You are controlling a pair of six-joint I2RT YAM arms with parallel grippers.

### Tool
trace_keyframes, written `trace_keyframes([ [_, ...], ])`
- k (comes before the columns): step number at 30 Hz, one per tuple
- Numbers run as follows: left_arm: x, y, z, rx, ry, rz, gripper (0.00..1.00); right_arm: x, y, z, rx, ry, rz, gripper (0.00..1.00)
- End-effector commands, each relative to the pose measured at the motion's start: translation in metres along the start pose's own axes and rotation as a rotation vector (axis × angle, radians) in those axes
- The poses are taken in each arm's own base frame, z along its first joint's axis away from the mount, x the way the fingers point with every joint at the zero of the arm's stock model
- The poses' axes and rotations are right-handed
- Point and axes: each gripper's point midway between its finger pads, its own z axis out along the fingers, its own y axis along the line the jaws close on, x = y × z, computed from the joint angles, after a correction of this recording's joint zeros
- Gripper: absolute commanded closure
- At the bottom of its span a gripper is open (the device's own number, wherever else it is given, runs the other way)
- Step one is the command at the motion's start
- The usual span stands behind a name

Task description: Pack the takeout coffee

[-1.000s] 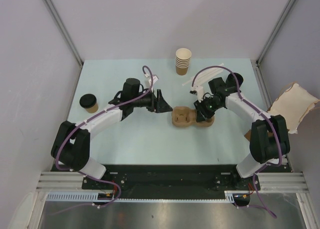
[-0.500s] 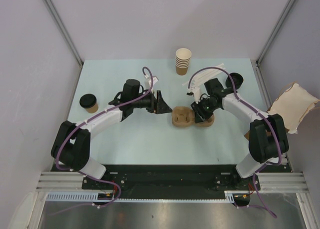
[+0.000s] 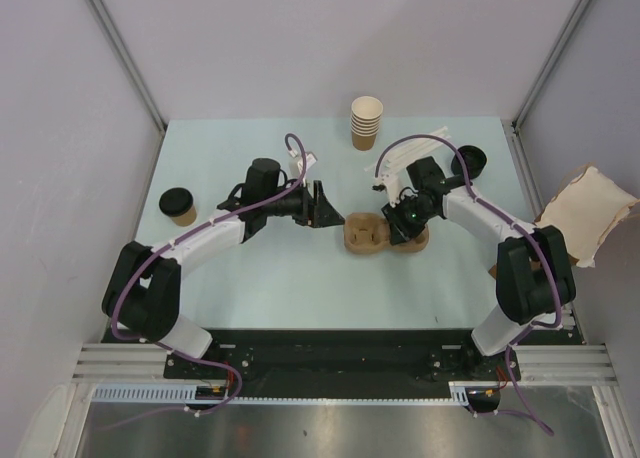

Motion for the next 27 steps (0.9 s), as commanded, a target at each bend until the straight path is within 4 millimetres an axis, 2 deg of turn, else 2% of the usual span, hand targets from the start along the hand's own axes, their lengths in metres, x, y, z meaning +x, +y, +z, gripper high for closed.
trace_keyframes([
  [1, -0.004, -0.003, 0.001, 0.017, -0.01, 0.043, 0.29, -0.018, -0.007, -0.002, 0.033, -0.039, -0.037, 0.8],
  [2, -0.004, -0.004, 0.0, 0.016, -0.009, 0.046, 0.29, -0.019, -0.007, -0.002, 0.033, -0.043, -0.039, 0.83],
  [4, -0.004, -0.004, 0.0, 0.017, -0.01, 0.061, 0.29, -0.022, -0.006, -0.004, 0.034, -0.056, -0.044, 0.97],
  [5, -0.004, -0.005, -0.001, 0.018, -0.009, 0.068, 0.29, -0.022, -0.006, -0.005, 0.034, -0.058, -0.042, 1.0],
  [9, -0.003, -0.009, -0.008, 0.025, -0.001, 0.138, 0.3, -0.03, 0.002, -0.014, -0.002, -0.084, -0.031, 1.0],
  [11, -0.005, -0.015, -0.015, 0.037, -0.006, 0.241, 0.32, -0.03, 0.006, -0.017, -0.018, -0.081, -0.019, 1.0],
  [12, 0.001, -0.015, -0.018, 0.033, 0.016, 0.262, 0.32, -0.032, 0.007, -0.02, -0.025, -0.091, -0.011, 1.0],
  [15, 0.003, -0.02, -0.03, 0.031, 0.021, 0.456, 0.32, -0.036, 0.005, -0.023, -0.034, -0.106, 0.013, 1.0],
  [16, 0.002, -0.018, -0.033, 0.026, 0.024, 0.584, 0.32, -0.037, 0.005, -0.024, -0.037, -0.108, 0.016, 1.0],
  [18, 0.006, -0.028, -0.042, 0.025, 0.027, 0.727, 0.32, -0.038, 0.006, -0.024, -0.046, -0.107, 0.028, 1.0],
  [19, 0.011, -0.025, -0.044, 0.02, 0.04, 0.872, 0.32, -0.038, 0.007, -0.024, -0.051, -0.107, 0.036, 1.0],
  [21, 0.019, -0.044, -0.048, 0.029, 0.038, 1.064, 0.32, -0.039, 0.009, -0.023, -0.066, -0.106, 0.048, 1.0],
  [22, 0.037, -0.051, -0.043, 0.066, 0.064, 1.211, 0.33, -0.038, 0.01, -0.023, -0.073, -0.102, 0.059, 1.0],
  [24, 0.043, -0.055, -0.04, 0.035, 0.057, 1.366, 0.32, -0.037, 0.011, -0.02, -0.082, -0.095, 0.074, 1.0],
  [25, 0.061, -0.063, -0.037, 0.078, 0.063, 1.477, 0.3, -0.036, 0.012, -0.019, -0.088, -0.09, 0.089, 1.0],
  [27, 0.067, -0.071, -0.03, 0.081, 0.026, 1.586, 0.26, -0.036, 0.013, -0.018, -0.09, -0.087, 0.104, 1.0],
])
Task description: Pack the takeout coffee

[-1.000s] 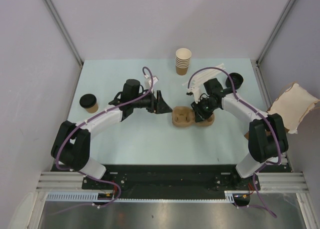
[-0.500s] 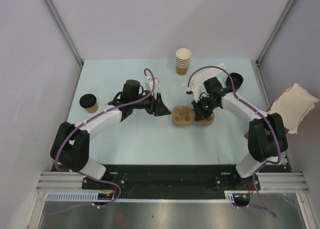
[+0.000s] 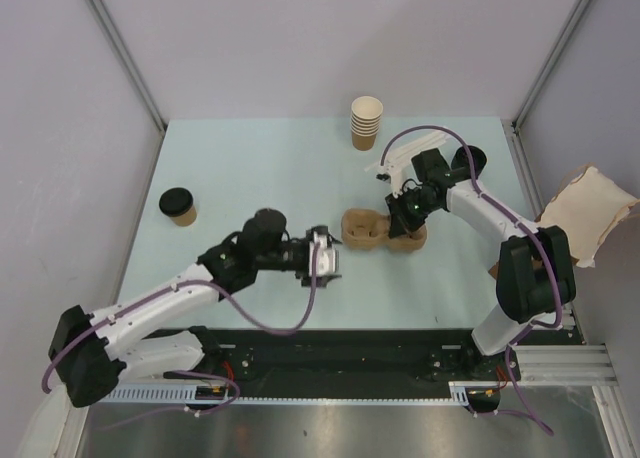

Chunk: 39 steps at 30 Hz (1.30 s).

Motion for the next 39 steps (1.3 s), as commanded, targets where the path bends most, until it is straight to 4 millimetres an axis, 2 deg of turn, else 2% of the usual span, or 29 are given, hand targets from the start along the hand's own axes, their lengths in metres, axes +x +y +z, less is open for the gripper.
trace_keyframes([
  [1, 0.019, -0.021, 0.017, -0.008, 0.057, 0.46, 0.25, -0.017, 0.007, -0.004, -0.035, -0.04, 0.044, 1.0],
  [2, 0.013, -0.019, 0.023, -0.038, 0.031, 0.498, 0.24, -0.017, 0.009, -0.004, -0.039, -0.038, 0.061, 1.0],
  [4, 0.026, -0.028, 0.037, -0.025, 0.064, 0.553, 0.22, -0.017, 0.012, -0.004, -0.043, -0.037, 0.079, 1.0],
  [5, 0.02, -0.025, 0.042, -0.054, 0.042, 0.583, 0.22, -0.017, 0.015, -0.004, -0.053, -0.035, 0.102, 1.0],
  [7, 0.031, -0.024, 0.055, -0.062, 0.067, 0.609, 0.22, -0.017, 0.019, -0.005, -0.062, -0.031, 0.127, 1.0],
  [10, 0.017, -0.008, 0.067, -0.166, 0.028, 0.654, 0.23, -0.015, 0.025, -0.004, -0.082, -0.021, 0.174, 1.0],
  [12, 0.026, -0.009, 0.076, -0.173, 0.035, 0.678, 0.22, -0.016, 0.028, -0.003, -0.101, -0.023, 0.195, 1.0],
  [13, 0.017, -0.006, 0.079, -0.206, 0.003, 0.696, 0.22, -0.015, 0.031, -0.003, -0.108, -0.021, 0.197, 1.0],
  [14, 0.025, -0.008, 0.085, -0.206, 0.017, 0.699, 0.22, -0.014, 0.032, -0.001, -0.109, -0.017, 0.2, 1.0],
  [17, 0.024, -0.011, 0.091, -0.224, -0.013, 0.737, 0.21, -0.012, 0.038, 0.003, -0.106, -0.006, 0.193, 1.0],
  [18, 0.033, -0.015, 0.096, -0.21, -0.001, 0.751, 0.21, -0.012, 0.039, 0.004, -0.107, -0.005, 0.195, 1.0],
  [20, 0.031, -0.015, 0.1, -0.217, -0.017, 0.77, 0.21, -0.01, 0.04, 0.004, -0.105, -0.003, 0.203, 1.0],
  [27, 0.045, -0.021, 0.117, -0.19, -0.004, 0.777, 0.21, -0.006, 0.044, 0.004, -0.109, 0.003, 0.217, 1.0],
  [34, 0.059, -0.019, 0.126, -0.187, 0.039, 0.778, 0.22, -0.002, 0.046, 0.004, -0.113, 0.001, 0.224, 1.0],
  [39, 0.061, -0.016, 0.131, -0.195, 0.054, 0.776, 0.22, -0.002, 0.048, 0.004, -0.122, -0.001, 0.225, 1.0],
])
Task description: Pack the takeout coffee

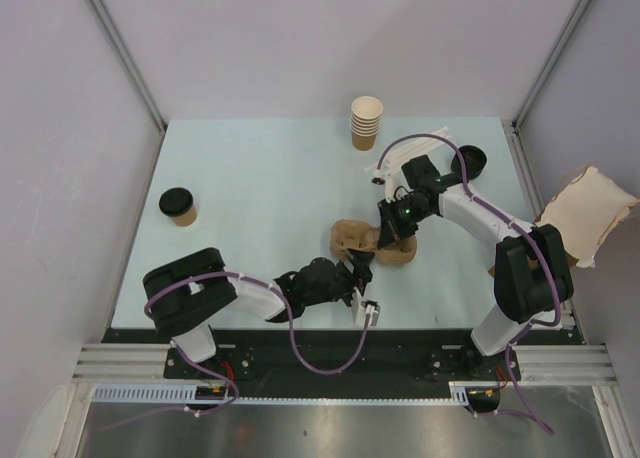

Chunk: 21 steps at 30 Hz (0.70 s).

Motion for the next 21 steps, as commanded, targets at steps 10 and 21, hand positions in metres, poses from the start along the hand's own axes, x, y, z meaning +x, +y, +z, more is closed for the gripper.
trace_keyframes([
  [10, 0.002, 0.02, 0.016, -0.069, 0.031, 0.011, 0.23, -0.005, 0.014, -0.009, -0.04, -0.036, -0.009, 1.0],
  [21, 0.017, 0.022, 0.022, -0.079, 0.08, -0.023, 0.23, -0.003, 0.016, -0.009, -0.052, -0.029, -0.009, 1.0],
])
